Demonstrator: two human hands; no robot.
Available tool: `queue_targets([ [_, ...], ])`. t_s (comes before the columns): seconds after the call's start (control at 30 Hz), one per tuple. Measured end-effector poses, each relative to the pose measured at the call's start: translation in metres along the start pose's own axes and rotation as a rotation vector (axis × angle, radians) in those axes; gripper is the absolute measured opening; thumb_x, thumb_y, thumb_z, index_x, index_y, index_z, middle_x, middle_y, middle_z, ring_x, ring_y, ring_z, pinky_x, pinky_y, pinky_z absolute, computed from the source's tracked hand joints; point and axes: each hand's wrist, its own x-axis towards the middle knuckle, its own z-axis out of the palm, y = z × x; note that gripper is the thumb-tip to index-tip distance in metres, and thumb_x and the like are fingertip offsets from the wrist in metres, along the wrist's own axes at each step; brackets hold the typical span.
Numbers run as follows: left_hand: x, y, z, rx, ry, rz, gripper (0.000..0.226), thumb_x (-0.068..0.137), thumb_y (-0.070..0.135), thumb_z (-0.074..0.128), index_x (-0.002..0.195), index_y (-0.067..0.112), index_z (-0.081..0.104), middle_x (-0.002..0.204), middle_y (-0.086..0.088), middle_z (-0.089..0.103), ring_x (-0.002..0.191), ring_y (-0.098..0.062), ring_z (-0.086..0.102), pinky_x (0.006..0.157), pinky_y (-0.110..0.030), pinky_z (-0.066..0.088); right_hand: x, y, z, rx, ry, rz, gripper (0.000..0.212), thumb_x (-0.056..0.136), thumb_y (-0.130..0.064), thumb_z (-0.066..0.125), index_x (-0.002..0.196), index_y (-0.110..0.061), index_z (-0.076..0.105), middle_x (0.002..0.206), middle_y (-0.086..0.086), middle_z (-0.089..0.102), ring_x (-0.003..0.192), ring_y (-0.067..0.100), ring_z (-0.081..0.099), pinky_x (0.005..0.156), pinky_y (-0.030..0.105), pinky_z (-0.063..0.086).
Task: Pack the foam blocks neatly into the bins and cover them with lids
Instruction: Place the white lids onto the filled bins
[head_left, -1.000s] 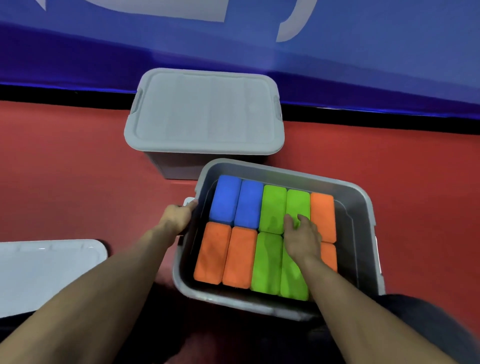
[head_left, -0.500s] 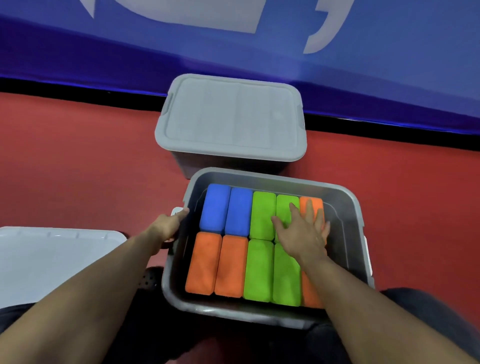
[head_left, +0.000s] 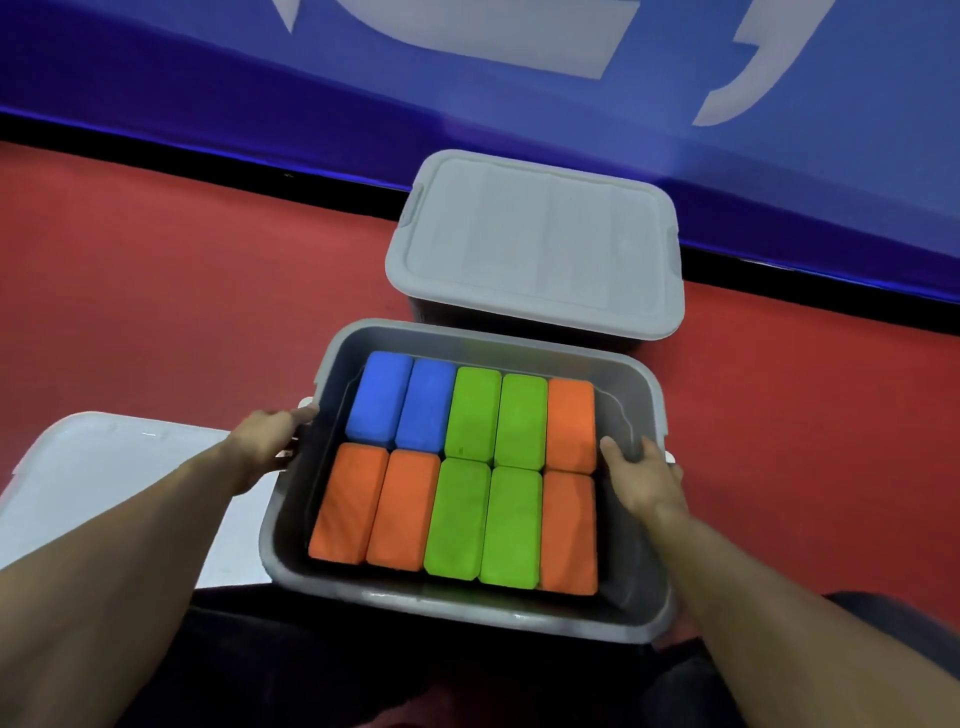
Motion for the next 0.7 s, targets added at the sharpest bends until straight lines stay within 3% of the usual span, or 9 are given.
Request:
queue_targets([
  [0.1, -0.007, -0.004, -0.006, 0.016, -0.007, 0.058, 0.041, 0.098, 0.035, 0.061, 0.106, -0.004, 0.071, 0.093, -0.017, 0.071, 0.086, -0.027, 0.062, 0.085, -0.041, 0.050, -0.004, -0.016, 0.013, -0.074, 0.062, -0.030, 0.078, 0.091, -0.072, 0.045, 0.156, -0.033, 0.028, 0.162, 0.020, 0.020, 0.147, 0.045, 0.022, 0.120, 0.055, 0.023],
  [0.23, -0.018, 0.000, -0.004, -0.062, -0.085, 0.140, 0.033, 0.095, 0.029, 0.060, 0.104, 0.002, 0.075, 0.091, -0.010, 0.067, 0.087, -0.024, 0.055, 0.083, -0.041, 0.040, -0.024, -0.055, 0.039, -0.253, 0.184, -0.378, 0.076, 0.095, -0.066, 0.046, 0.157, -0.026, 0.032, 0.166, 0.015, 0.019, 0.153, 0.032, 0.017, 0.125, 0.049, 0.015],
  [0.33, -0.022, 0.015, 0.008, -0.113, -0.170, 0.206, 0.036, 0.088, 0.029, 0.060, 0.109, 0.003, 0.073, 0.093, -0.006, 0.063, 0.085, -0.017, 0.051, 0.075, -0.032, 0.037, -0.047, -0.082, 0.057, -0.305, 0.147, -0.531, 0.074, 0.097, -0.067, 0.042, 0.160, -0.031, 0.024, 0.170, 0.006, 0.004, 0.156, 0.027, 0.008, 0.126, 0.045, 0.007],
  [0.4, -0.020, 0.025, 0.017, -0.102, -0.184, 0.225, 0.025, 0.095, 0.024, 0.059, 0.104, 0.004, 0.071, 0.083, -0.001, 0.063, 0.071, -0.008, 0.056, 0.064, -0.020, 0.042, -0.053, -0.089, 0.063, -0.366, 0.116, -0.605, 0.073, 0.098, -0.067, 0.038, 0.160, -0.035, 0.019, 0.171, 0.001, -0.003, 0.157, 0.025, 0.001, 0.127, 0.045, 0.003],
  [0.47, -0.013, 0.027, 0.024, -0.080, -0.171, 0.218, 0.021, 0.100, 0.020, 0.056, 0.106, 0.005, 0.070, 0.077, 0.004, 0.067, 0.062, -0.002, 0.061, 0.063, -0.017, 0.047, -0.055, -0.088, 0.065, -0.422, 0.082, -0.639, 0.073, 0.098, -0.069, 0.035, 0.160, -0.037, 0.016, 0.170, -0.003, -0.008, 0.157, 0.025, -0.003, 0.127, 0.046, 0.000],
  [0.53, -0.011, 0.025, 0.025, -0.084, -0.172, 0.194, 0.023, 0.101, 0.020, 0.056, 0.110, 0.004, 0.070, 0.082, 0.003, 0.071, 0.070, -0.004, 0.065, 0.067, -0.019, 0.050, -0.055, -0.086, 0.065, -0.470, 0.058, -0.656, 0.073, 0.098, -0.070, 0.032, 0.161, -0.038, 0.014, 0.170, -0.005, -0.009, 0.157, 0.024, -0.006, 0.127, 0.046, -0.003],
  [0.6, -0.010, 0.026, 0.021, -0.073, -0.176, 0.190, 0.021, 0.102, 0.024, 0.055, 0.106, 0.009, 0.069, 0.097, -0.003, 0.070, 0.092, -0.013, 0.065, 0.077, -0.025, 0.052, -0.057, -0.086, 0.066, -0.521, 0.048, -0.683, 0.074, 0.098, -0.071, 0.029, 0.161, -0.038, 0.012, 0.170, -0.006, -0.008, 0.157, 0.023, -0.007, 0.127, 0.046, -0.004],
  [0.7, -0.009, 0.037, 0.008, 0.144, -0.138, 0.224, 0.046, 0.101, 0.038, 0.056, 0.137, 0.008, 0.058, 0.135, -0.009, 0.061, 0.125, -0.026, 0.055, 0.102, -0.035, 0.042, -0.063, -0.095, 0.069, -0.575, 0.055, -0.749, 0.073, 0.098, -0.071, 0.027, 0.162, -0.037, 0.012, 0.170, -0.006, -0.002, 0.157, 0.023, -0.003, 0.127, 0.044, -0.004],
])
